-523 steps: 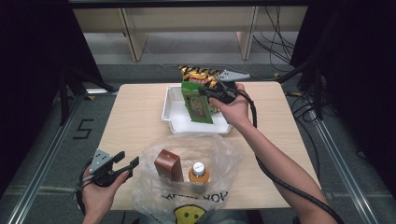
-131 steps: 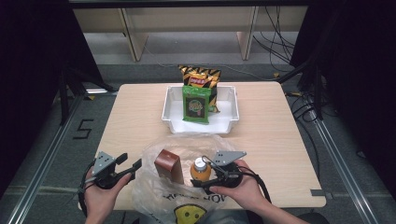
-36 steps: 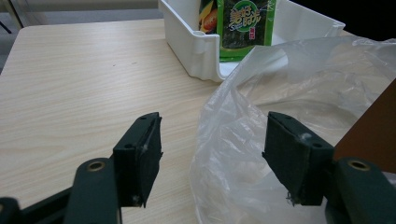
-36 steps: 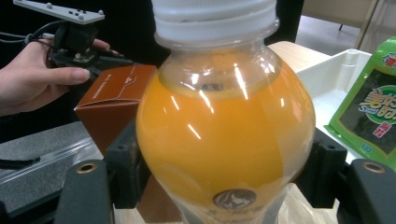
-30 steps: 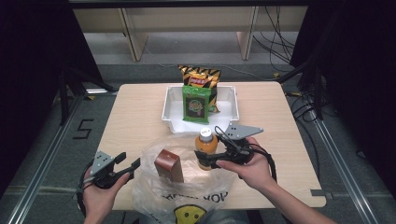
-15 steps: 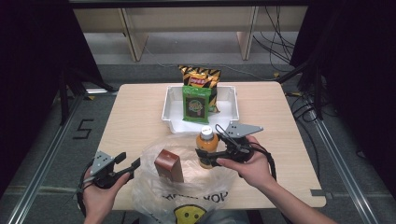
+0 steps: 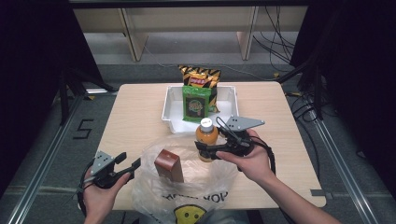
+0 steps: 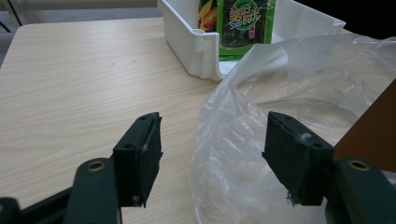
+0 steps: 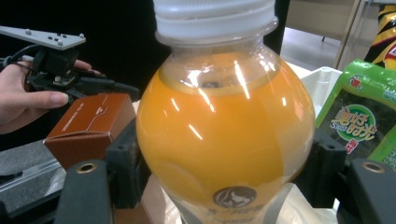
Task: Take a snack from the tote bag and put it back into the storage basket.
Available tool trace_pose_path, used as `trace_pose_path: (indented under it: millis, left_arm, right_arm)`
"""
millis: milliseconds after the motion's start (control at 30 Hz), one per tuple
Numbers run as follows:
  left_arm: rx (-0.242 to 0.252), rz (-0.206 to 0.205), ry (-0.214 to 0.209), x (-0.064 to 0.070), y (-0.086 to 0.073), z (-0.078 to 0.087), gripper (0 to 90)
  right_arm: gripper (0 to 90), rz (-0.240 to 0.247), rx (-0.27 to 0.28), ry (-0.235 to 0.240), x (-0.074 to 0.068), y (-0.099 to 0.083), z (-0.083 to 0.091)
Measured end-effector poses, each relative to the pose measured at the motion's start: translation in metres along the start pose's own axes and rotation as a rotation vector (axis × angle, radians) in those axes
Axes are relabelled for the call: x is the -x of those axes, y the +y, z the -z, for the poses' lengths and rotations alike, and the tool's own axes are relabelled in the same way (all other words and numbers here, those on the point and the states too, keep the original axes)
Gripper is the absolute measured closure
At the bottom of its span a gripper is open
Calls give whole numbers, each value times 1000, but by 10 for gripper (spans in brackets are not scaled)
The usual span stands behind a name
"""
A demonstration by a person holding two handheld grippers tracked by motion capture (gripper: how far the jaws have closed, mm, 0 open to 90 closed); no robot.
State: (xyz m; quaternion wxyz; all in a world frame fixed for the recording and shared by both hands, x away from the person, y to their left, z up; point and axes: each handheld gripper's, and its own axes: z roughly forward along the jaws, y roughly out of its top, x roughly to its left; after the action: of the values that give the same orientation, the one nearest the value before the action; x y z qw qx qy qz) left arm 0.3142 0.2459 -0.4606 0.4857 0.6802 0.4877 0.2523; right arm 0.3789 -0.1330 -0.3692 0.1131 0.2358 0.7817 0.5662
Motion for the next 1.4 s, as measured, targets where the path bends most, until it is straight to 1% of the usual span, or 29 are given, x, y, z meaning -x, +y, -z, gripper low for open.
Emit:
trace_pose_path:
  millis: [33,100,267,300,333,367,400,433,467,533,633,667,700,767,833,867,900,933,967,1000,1067,1100,1133,1167,1200,1233,1300,1333,1400]
  left_arm:
    - [0,1,-1,0,0,0,363]
    - [1,0,-1,0,0,0,362]
    - [1,2,-1,0,0,0,363]
    - [1,1,-1,0,0,0,363]
    - [2,1,0,0,0,0,363]
    - [-1,-1,2,0,0,1,363]
    - [-1,-3,2,0,0,1,363]
    - [-1,-2,2,0,0,1,362]
    - [0,-1,2,0,0,0,363]
    - [1,0,1,-1,0,0,362]
    - [2,0,1,-1,0,0,363]
    - [2,0,0,-1,0,0,363]
    - [1,0,0,-1,0,0,363]
    - [1,0,0,-1,0,0,363]
    - [2,0,-1,-1,0,0,363]
    - [2,1,-1,-1,0,0,363]
    - [2,1,-1,-1,0,0,363]
    - [2,1,-1,0,0,0,363]
    - [-1,2,-2,0,0,0,362]
    - [-1,1,-1,0,0,0,363]
    - [2,1,-2,-1,0,0,363]
    - [2,1,-1,0,0,0,363]
    - [1,0,-1,0,0,0,363]
    - [2,2,-1,0,0,0,363]
    - [2,2,-1,0,0,0,363]
    - [1,1,-1,0,0,0,363]
    - [1,1,-2,0,0,0,363]
    - [1,1,-1,0,0,0,363]
    - [2,2,-2,0,0,0,363]
  right_arm:
    - [319,-10,-25,13,0,2,1]
    - [319,-14,-15,25,1,3,0]
    - [319,2,-9,4,5,5,1]
    - [318,-17,-15,12,5,5,0]
    - [319,-19,0,2,5,5,0]
    - [319,-25,-6,0,7,6,0]
    - [319,-8,2,-13,8,7,0]
    - [319,-25,-11,-13,8,8,1]
    - [319,-10,2,-7,10,8,0]
    - [319,-23,5,-23,11,10,0]
    - [319,-16,3,-25,12,11,1]
    - [319,-34,-2,-23,13,13,0]
    - [319,-15,8,-28,14,13,0]
    - [319,-19,7,-41,16,15,0]
    - [319,-18,9,-23,18,15,-1]
    - [319,1,15,-48,20,16,-1]
    - [319,-27,2,-45,20,16,-1]
    - [319,-32,12,-51,19,16,-1]
    - [319,-17,9,-41,22,16,-2]
    - [319,-14,10,-52,23,17,-1]
    - [319,-30,5,-64,23,16,-2]
    - [319,-23,10,-46,25,17,-2]
    - [319,-26,0,-58,26,18,-2]
    - [319,-21,18,-71,27,18,-2]
    - [319,-32,8,-60,27,18,-2]
    - [319,-26,11,-57,29,19,-2]
    - [319,-38,3,-72,29,19,-2]
    - [319,-32,15,-63,32,20,-3]
    - [318,-28,1,-67,33,20,-2]
